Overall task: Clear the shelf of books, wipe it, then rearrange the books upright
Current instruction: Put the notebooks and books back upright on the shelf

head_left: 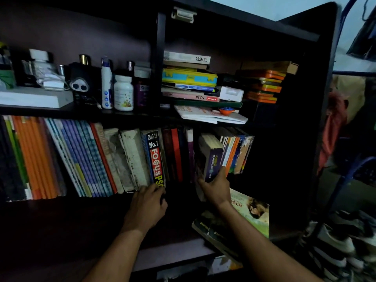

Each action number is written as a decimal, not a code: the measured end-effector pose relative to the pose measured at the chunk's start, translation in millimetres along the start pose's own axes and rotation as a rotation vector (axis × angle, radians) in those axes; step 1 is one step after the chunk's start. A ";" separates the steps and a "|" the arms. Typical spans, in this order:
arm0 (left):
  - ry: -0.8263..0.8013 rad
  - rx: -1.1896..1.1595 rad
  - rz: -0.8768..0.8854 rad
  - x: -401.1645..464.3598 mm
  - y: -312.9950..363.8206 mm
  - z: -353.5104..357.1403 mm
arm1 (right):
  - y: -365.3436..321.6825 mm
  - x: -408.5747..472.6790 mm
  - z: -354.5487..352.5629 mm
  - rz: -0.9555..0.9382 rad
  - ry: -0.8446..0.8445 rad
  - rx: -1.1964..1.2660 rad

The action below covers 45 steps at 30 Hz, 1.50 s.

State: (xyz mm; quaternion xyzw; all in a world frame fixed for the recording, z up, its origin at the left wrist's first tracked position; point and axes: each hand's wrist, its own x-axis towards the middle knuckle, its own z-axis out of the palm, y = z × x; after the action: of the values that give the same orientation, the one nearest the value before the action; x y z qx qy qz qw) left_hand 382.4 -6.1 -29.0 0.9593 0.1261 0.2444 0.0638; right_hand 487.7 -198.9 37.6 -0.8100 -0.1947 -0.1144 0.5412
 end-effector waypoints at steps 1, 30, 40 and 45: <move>0.008 0.006 0.005 0.3 -0.2 0.0 | -0.1 2.9 -0.6 -0.004 -0.013 0.002; 0.014 0.027 0.023 -1.1 0.6 -0.5 | 36.4 33.1 -2.7 0.023 -0.120 0.161; 0.018 0.019 0.018 -1.6 -0.4 1.9 | 23.5 15.7 -2.9 -0.180 0.146 -0.188; 0.023 0.025 0.007 -1.5 -0.1 4.1 | 23.0 21.6 4.3 -0.159 -0.022 -0.211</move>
State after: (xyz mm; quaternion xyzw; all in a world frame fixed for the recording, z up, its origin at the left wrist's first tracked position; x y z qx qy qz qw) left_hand 383.1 -6.7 -33.3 0.9576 0.1265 0.2539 0.0494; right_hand 517.1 -198.6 25.4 -0.8457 -0.2510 -0.1676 0.4401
